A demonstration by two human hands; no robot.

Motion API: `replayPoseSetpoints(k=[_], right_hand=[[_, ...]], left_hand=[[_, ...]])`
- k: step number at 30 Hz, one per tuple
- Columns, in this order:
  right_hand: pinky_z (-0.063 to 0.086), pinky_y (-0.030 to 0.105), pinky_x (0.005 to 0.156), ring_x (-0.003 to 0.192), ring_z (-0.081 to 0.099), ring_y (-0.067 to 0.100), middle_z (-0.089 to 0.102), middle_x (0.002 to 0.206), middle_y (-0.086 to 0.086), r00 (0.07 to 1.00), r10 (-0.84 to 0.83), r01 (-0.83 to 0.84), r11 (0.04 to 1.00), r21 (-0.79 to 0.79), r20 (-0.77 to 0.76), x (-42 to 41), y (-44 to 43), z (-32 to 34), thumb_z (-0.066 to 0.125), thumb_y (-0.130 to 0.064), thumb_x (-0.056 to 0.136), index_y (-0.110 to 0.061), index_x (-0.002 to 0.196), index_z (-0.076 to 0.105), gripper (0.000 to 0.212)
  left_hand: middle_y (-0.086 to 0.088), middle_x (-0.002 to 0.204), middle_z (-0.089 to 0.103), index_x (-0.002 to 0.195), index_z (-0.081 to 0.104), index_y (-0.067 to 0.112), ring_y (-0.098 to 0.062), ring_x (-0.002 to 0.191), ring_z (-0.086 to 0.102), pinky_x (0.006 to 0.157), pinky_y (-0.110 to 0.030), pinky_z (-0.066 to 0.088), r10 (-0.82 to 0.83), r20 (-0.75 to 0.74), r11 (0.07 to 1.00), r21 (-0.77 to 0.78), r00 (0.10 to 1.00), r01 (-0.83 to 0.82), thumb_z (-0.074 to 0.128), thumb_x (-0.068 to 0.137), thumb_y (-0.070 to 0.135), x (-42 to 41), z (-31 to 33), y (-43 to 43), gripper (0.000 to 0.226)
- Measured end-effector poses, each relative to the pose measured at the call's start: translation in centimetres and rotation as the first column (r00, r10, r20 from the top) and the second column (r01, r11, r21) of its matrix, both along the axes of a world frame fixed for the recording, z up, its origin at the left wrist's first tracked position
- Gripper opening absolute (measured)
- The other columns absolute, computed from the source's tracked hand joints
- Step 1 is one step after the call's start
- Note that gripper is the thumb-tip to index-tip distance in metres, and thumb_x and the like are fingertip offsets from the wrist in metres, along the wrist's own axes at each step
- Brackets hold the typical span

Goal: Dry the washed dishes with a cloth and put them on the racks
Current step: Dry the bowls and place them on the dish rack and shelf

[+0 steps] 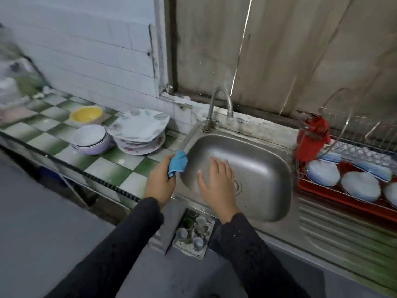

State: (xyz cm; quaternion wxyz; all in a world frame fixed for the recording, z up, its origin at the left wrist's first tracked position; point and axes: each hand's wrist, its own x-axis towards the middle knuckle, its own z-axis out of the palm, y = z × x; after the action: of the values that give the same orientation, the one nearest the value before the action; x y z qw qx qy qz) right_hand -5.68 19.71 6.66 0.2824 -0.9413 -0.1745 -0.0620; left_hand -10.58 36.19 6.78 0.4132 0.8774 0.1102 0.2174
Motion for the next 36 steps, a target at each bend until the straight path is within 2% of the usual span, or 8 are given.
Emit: replayPoseSetpoints(k=[4,7,10,15,27,30,34,36], right_hand=[[0.011,0.046,0.125,0.154,0.013,0.029,0.033,0.161,0.005,0.993,0.117,-0.117,0.993,-0.02,-0.03,-0.1,4.9,-0.5,0.042,-0.045,0.105,-0.015,0.154,0.034,0.058],[0.014,0.048,0.125,0.153,0.017,0.032,0.039,0.156,0.006,0.982,0.188,-0.189,0.982,-0.022,-0.031,0.2,8.8,-0.9,0.046,-0.041,0.104,-0.013,0.151,0.038,0.056],[0.014,0.048,0.124,0.152,0.019,0.034,0.039,0.157,0.008,0.967,0.251,-0.252,0.967,-0.03,-0.051,0.8,13.4,-1.6,0.047,-0.041,0.103,-0.012,0.152,0.037,0.058],[0.011,0.047,0.125,0.154,0.012,0.031,0.033,0.162,0.006,0.936,0.346,-0.349,0.935,-0.054,-0.067,3.0,21.3,-2.6,0.045,-0.042,0.104,-0.014,0.155,0.033,0.06],[0.024,0.052,0.121,0.145,0.032,0.036,0.048,0.149,0.009,0.933,0.335,-0.343,0.938,-0.044,-0.13,11.7,39.1,-4.9,0.047,-0.037,0.102,-0.011,0.15,0.04,0.055],[0.034,0.048,0.113,0.137,0.041,0.034,0.052,0.143,0.013,0.931,0.327,-0.339,0.939,-0.054,-0.159,12.8,42.0,-5.0,0.049,-0.035,0.101,-0.01,0.148,0.041,0.054],[0.045,0.042,0.093,0.116,0.053,0.033,0.058,0.126,0.014,0.909,0.334,-0.355,0.934,-0.044,-0.248,13.3,46.4,-5.4,0.048,-0.032,0.102,-0.009,0.137,0.048,0.042],[0.049,0.044,0.091,0.111,0.056,0.032,0.06,0.119,0.014,0.905,0.308,-0.326,0.945,-0.014,-0.293,13.4,48.8,-6.5,0.048,-0.031,0.101,-0.009,0.129,0.051,0.036]], left_hand=[[-0.006,0.115,0.067,0.13,0.054,0.017,-0.027,0.1,0.061,0.072,-0.027,0.036,0.139,-0.03,0.99,-0.003,0.99,-0.139,0.052,0.085,-0.005,-1.7,-0.7,4.6,0.05],[-0.004,0.111,0.067,0.129,0.053,0.019,-0.026,0.098,0.062,0.073,-0.029,0.039,0.213,-0.044,0.976,-0.037,0.976,-0.215,0.05,0.084,-0.006,-3.0,-1.5,8.1,0.051],[-0.005,0.11,0.067,0.129,0.054,0.014,-0.022,0.093,0.06,0.07,-0.025,0.034,0.294,-0.063,0.955,-0.027,0.954,-0.296,0.051,0.084,-0.008,-3.6,-2.3,11.9,0.05],[-0.004,0.118,0.067,0.132,0.054,0.018,-0.025,0.103,0.062,0.077,-0.025,0.039,0.358,-0.087,0.932,-0.02,0.93,-0.361,0.053,0.086,-0.005,-2.1,-3.1,19.1,0.051],[-0.002,0.114,0.066,0.13,0.054,0.021,-0.023,0.099,0.06,0.076,-0.027,0.039,0.394,-0.155,0.916,-0.009,0.906,-0.4,0.058,0.088,0.0,5.2,-3.7,35.7,0.047],[-0.001,0.114,0.065,0.131,0.054,0.019,-0.021,0.098,0.058,0.078,-0.027,0.038,0.378,-0.166,0.922,-0.025,0.911,-0.387,0.059,0.088,0.002,6.1,-3.8,38.6,0.046],[-0.003,0.119,0.065,0.132,0.053,0.019,-0.025,0.104,0.06,0.082,-0.028,0.04,0.378,-0.197,0.919,-0.039,0.904,-0.393,0.055,0.089,-0.001,7.2,-4.9,43.1,0.047],[-0.004,0.119,0.066,0.133,0.053,0.019,-0.025,0.103,0.061,0.081,-0.029,0.042,0.364,-0.211,0.922,-0.055,0.907,-0.383,0.055,0.09,0.0,8.0,-5.6,45.6,0.046]])
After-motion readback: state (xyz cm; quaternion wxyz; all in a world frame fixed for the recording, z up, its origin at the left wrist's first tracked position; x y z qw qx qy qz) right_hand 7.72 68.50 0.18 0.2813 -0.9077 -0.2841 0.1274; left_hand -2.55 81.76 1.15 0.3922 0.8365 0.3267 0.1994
